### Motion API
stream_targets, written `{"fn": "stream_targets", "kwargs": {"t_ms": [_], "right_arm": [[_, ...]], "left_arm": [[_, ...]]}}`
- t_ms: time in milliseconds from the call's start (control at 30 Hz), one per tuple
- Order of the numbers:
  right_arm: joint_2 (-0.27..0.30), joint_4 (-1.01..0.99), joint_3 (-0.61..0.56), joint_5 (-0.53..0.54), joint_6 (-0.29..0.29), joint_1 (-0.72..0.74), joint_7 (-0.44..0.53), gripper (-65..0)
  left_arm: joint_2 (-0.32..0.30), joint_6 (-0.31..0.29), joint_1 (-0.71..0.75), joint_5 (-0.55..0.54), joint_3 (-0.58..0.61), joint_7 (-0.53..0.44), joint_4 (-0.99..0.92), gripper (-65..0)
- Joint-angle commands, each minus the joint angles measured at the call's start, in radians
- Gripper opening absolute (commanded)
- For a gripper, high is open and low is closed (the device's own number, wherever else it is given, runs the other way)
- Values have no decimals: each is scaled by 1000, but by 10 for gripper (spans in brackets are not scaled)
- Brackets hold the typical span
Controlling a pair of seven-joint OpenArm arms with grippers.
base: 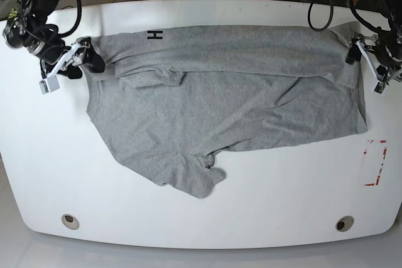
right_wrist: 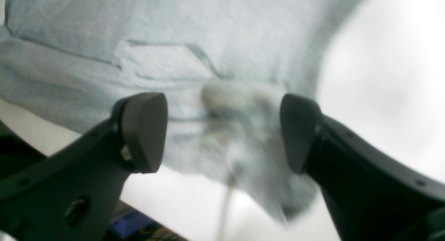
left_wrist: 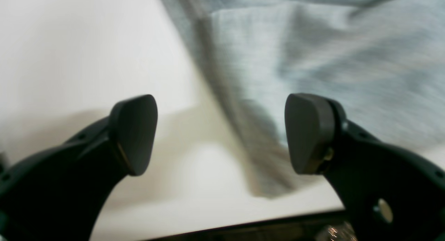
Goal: Fold the T-shirt properly
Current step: 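Hold the shirt edge with both grippers and pull it taut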
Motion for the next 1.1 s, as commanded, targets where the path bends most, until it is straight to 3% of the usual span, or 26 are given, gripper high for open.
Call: {"fn": "stream_targets", "kwargs": {"t_ms": [0, 167, 433, 533, 633, 800, 1067], "right_arm": [[19, 14, 23, 14, 2, -15, 14, -170], [18, 11, 51, -23, 2, -69, 20, -170], [-59, 13, 40, -282, 2, -43, 58, -185], [-86, 11, 26, -370, 2, -24, 63, -271], [-99, 11, 26, -409, 2, -20, 63, -400], [-96, 16, 26, -408, 2, -21, 63, -621], [-53, 17, 35, -408, 2, -73, 57, -625]], "left_arm": [[-9, -5, 29, -12, -7, -6, 42, -121], [8, -5, 76, 83, -5, -46, 42, -157], [92, -5, 71, 225, -2, -138, -54, -342], [114, -5, 46, 302, 8, -163, -80, -456], [120, -5, 29, 371, 27, -164, -84, -557], [114, -5, 29, 387, 24, -164, -80, -590], [71, -5, 77, 387, -4, -163, -62, -588]]}}
